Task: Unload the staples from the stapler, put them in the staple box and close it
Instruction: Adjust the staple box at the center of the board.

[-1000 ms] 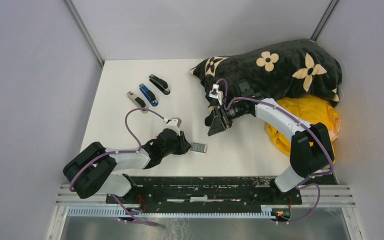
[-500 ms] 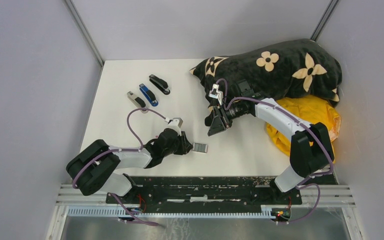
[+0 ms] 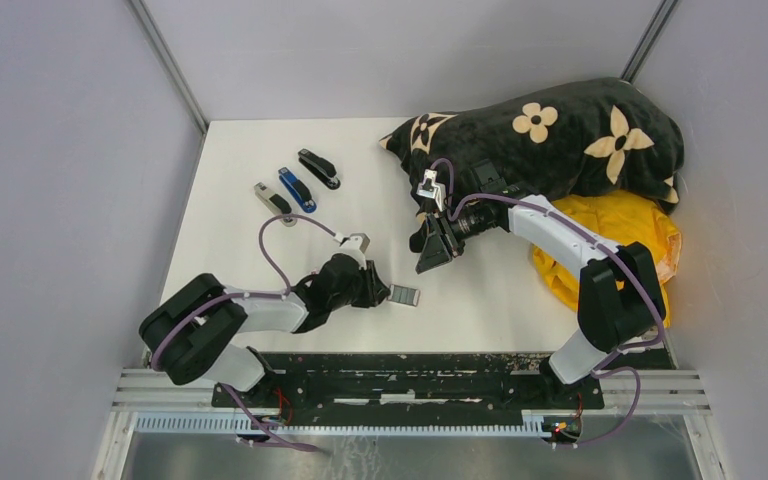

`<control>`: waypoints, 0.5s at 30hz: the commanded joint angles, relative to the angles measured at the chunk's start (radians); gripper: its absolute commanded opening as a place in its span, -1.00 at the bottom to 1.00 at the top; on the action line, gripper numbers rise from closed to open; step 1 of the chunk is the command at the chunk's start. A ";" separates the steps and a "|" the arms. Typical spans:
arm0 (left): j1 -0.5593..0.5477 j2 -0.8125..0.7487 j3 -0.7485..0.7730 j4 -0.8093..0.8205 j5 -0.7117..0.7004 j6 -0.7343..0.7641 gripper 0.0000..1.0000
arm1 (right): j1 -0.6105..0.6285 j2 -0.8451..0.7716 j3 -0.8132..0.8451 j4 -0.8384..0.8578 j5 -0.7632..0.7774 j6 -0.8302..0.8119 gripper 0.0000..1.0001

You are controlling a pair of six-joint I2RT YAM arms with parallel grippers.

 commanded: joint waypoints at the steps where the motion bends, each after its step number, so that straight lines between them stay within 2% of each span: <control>1: 0.002 0.033 0.040 0.028 0.013 -0.043 -0.30 | 0.001 0.003 0.045 0.001 -0.011 -0.024 -0.18; 9: 0.003 0.058 0.072 -0.041 0.000 -0.049 -0.31 | 0.001 0.011 0.051 -0.013 0.006 -0.033 -0.18; 15: 0.003 0.035 0.061 -0.006 0.021 -0.052 -0.30 | 0.001 0.013 0.053 -0.016 0.008 -0.036 -0.18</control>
